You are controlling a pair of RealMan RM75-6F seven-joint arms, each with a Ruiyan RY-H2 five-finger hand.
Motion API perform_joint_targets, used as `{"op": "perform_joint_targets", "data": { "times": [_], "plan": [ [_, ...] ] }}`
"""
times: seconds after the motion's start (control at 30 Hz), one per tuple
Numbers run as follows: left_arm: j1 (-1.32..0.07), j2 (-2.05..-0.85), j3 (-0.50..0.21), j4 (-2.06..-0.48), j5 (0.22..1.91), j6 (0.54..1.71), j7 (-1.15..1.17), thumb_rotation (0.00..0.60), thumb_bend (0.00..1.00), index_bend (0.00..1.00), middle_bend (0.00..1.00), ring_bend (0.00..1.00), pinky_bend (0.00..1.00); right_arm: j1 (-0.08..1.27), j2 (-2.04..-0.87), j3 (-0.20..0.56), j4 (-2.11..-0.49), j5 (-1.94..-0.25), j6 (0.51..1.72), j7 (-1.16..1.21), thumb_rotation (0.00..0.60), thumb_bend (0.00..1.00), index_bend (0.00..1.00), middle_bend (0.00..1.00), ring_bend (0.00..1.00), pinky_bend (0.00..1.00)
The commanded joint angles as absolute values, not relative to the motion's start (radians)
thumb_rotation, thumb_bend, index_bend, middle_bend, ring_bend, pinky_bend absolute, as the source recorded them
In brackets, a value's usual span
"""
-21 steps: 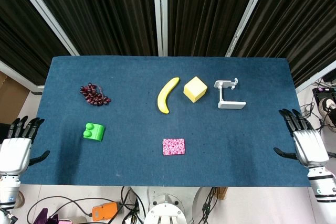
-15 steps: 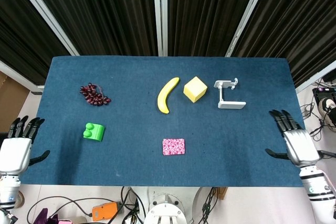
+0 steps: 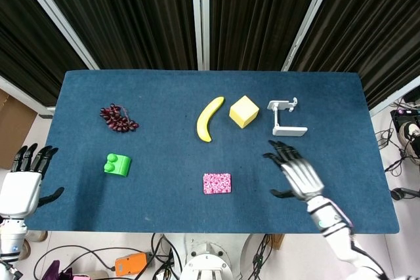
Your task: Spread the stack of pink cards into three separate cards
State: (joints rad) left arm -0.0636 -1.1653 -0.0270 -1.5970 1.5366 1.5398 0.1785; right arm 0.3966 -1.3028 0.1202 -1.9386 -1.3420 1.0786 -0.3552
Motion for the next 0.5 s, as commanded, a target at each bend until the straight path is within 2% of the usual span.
{"op": "perform_joint_targets", "data": {
  "times": [0.03,0.23,0.5],
  "plan": [
    [-0.063,-1.165,-0.026,-1.596,1.535,1.538,0.179,0.6,0.08,0.13,0.12,0.02,0.05,0.498,-1.444,0.165,-1.933,-1.181,1.008,-0.507,0.6,0.26,0.31,0.04,0.0,0.13],
    [-0.059,-1.165,-0.026,-1.587,1.53,1.539,0.168,0.6,0.08,0.13,0.12,0.02,0.05,0.598,-1.579,0.176,-1.881,-1.003,0.994,-0.667,0.6,0.26,0.33,0.05,0.0,0.13],
    [-0.056,-1.17,-0.024,-1.571,1.528,1.538,0.153,0.6,0.08,0.13,0.12,0.02,0.05,0.676,-1.705,0.167,-1.803,-0.885,1.033,-0.769,0.6,0.26,0.36,0.05,0.0,0.12]
  ]
}}
